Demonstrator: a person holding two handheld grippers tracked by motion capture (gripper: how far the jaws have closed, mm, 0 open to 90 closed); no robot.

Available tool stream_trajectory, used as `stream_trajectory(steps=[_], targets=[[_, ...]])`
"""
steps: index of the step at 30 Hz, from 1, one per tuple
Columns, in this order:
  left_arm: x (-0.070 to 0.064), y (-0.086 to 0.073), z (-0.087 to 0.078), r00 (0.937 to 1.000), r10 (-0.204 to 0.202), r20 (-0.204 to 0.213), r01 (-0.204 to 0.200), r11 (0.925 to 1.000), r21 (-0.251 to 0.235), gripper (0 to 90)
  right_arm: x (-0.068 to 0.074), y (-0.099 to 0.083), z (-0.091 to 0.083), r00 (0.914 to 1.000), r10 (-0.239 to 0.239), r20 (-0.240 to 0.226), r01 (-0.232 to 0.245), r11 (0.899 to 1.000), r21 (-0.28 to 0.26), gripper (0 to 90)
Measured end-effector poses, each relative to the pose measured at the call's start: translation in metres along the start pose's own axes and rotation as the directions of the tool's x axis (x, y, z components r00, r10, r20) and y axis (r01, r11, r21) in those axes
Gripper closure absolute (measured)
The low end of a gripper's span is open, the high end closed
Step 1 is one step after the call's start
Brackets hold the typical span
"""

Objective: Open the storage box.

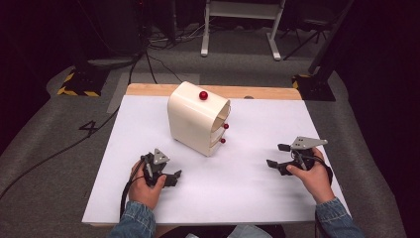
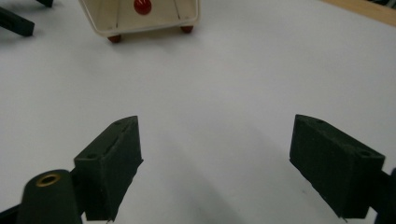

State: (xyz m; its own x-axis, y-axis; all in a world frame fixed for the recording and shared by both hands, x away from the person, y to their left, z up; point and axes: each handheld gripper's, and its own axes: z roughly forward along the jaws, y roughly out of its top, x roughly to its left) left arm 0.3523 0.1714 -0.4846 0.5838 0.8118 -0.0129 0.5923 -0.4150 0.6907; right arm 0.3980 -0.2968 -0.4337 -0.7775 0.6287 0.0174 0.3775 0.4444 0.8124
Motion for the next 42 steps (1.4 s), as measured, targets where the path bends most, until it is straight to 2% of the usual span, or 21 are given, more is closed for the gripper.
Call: stream_trajectory(steps=[8, 11, 15, 22, 29, 33, 35, 38, 42], targets=[[0.000, 0.000, 0.000, 1.0000, -0.001, -0.002, 0.001, 1.0000, -0.003, 15.2, 0.008, 0.033, 0.001, 0.9990, -0.045, -0.007, 0.044, 0.998, -0.053, 16.6], [0.000, 0.000, 0.000, 1.0000, 0.000, -0.001, 0.000, 1.0000, -0.004, 15.3, 0.011, 0.045, 0.007, 0.9983, -0.048, -0.033, 0.045, 0.995, -0.084, 16.5], [0.000, 0.000, 0.000, 1.0000, -0.001, -0.002, 0.001, 1.0000, -0.003, 15.2, 0.015, 0.058, 0.017, 0.9961, -0.066, -0.058, 0.060, 0.993, -0.099, 15.9], [0.000, 0.000, 0.000, 1.0000, -0.001, -0.001, 0.001, 1.0000, -0.002, 15.2, 0.022, 0.077, 0.037, 0.9931, -0.085, -0.080, 0.073, 0.987, -0.145, 17.6], [0.000, 0.000, 0.000, 1.0000, -0.002, -0.001, 0.002, 1.0000, -0.002, 15.3, 0.028, 0.089, 0.057, 0.9871, -0.113, -0.113, 0.100, 0.988, -0.117, 25.0], [0.000, 0.000, 0.000, 1.0000, 0.000, -0.001, 0.000, 1.0000, -0.003, 15.3, 0.029, 0.092, 0.069, 0.9815, -0.138, -0.133, 0.124, 0.986, -0.110, 34.4], [0.000, 0.000, 0.000, 1.0000, -0.001, -0.002, 0.001, 1.0000, -0.004, 15.3, 0.030, 0.091, 0.076, 0.9786, -0.135, -0.155, 0.118, 0.986, -0.119, 40.4], [0.000, 0.000, 0.000, 1.0000, -0.001, -0.001, 0.001, 1.0000, -0.001, 15.4, 0.031, 0.088, 0.086, 0.9766, -0.142, -0.161, 0.120, 0.983, -0.139, 46.6], [0.000, 0.000, 0.000, 1.0000, -0.002, -0.001, 0.002, 1.0000, -0.002, 15.3, 0.030, 0.081, 0.099, 0.9724, -0.136, -0.190, 0.116, 0.987, -0.111, 49.2]])
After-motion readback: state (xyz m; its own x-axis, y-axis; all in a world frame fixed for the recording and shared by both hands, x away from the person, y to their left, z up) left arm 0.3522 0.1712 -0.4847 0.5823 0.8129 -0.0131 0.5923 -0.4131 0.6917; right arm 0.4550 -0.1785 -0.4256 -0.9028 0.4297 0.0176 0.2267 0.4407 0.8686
